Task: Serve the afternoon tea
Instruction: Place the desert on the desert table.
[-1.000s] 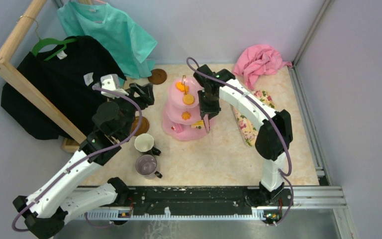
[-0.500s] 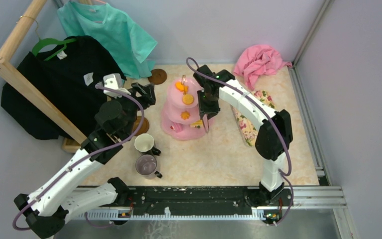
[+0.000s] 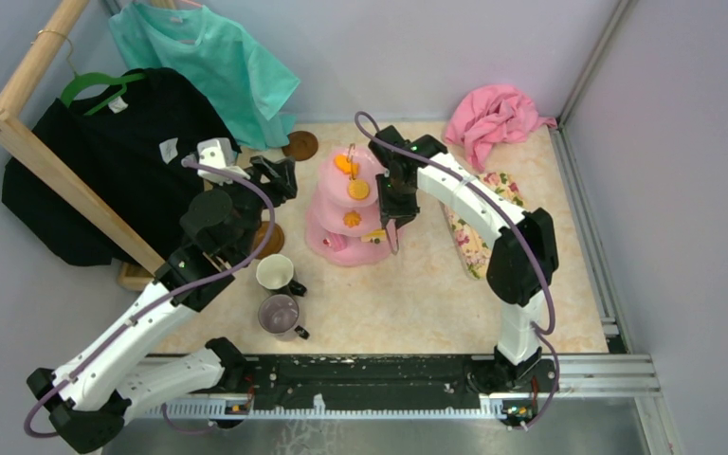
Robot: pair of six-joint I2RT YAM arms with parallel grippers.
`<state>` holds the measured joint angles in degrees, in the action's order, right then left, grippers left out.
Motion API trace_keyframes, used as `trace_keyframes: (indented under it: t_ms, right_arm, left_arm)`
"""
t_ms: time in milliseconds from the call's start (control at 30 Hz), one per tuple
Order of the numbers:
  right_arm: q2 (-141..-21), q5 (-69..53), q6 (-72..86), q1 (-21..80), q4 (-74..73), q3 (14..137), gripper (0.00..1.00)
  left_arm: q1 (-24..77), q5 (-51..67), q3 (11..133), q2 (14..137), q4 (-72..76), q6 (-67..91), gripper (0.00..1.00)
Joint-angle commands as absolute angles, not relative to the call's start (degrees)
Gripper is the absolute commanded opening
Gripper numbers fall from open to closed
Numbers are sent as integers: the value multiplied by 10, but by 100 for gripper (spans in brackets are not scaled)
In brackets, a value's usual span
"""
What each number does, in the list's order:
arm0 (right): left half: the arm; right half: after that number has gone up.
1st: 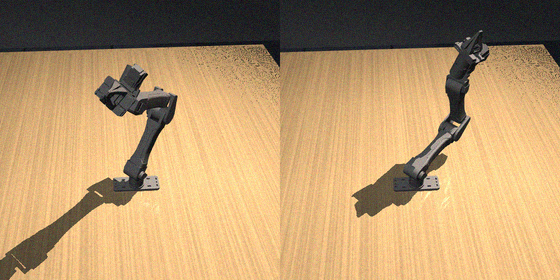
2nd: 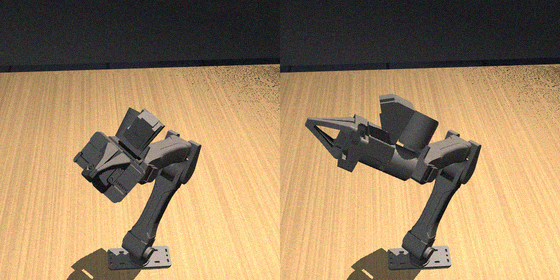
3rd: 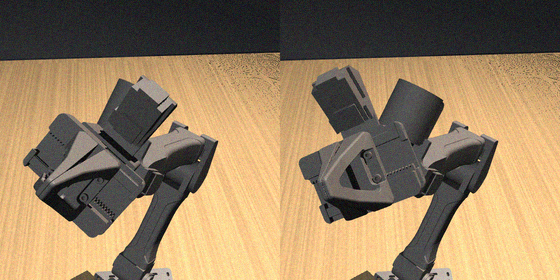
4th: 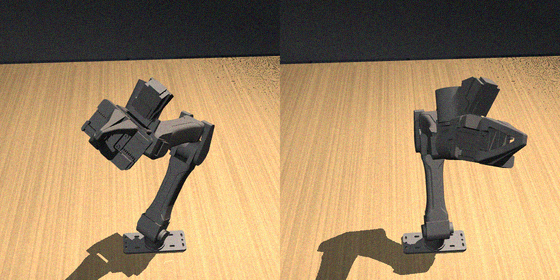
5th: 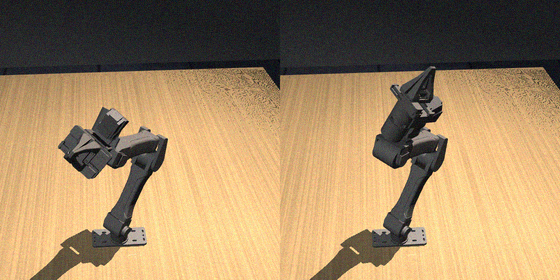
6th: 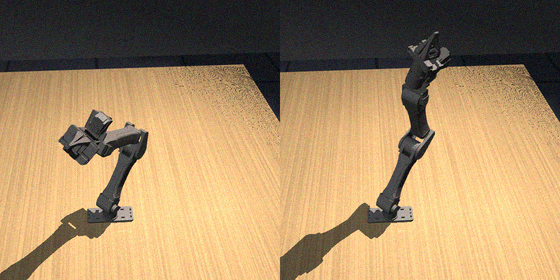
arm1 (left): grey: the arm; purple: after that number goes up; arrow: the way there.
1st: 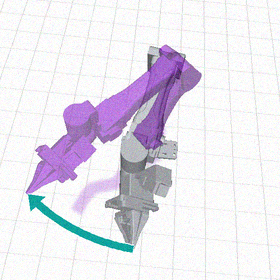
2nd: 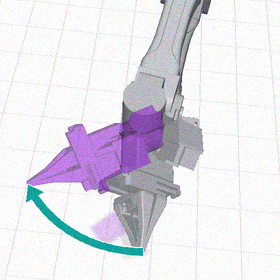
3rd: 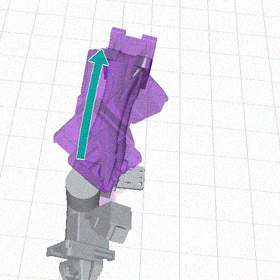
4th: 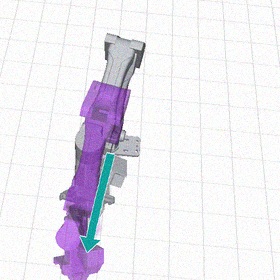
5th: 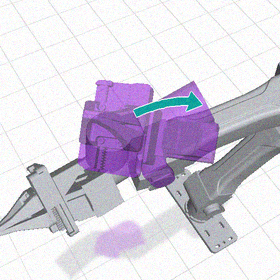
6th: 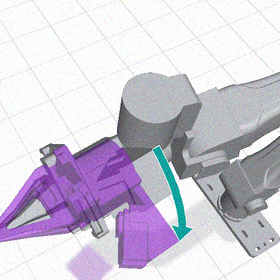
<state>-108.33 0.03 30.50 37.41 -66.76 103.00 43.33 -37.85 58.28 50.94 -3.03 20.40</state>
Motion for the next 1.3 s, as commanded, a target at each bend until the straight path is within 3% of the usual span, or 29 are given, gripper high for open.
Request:
trace_keyframes:
  t_ms: [0,1267]
  right_arm:
    - [-1064,1,300,372,-651,1025,28]
    - [-1056,-7,285,358,-645,1026,38]
  left_arm:
    - [430,-369,601,511,-22,209,74]
    - [430,-358,609,531,-18,217,72]
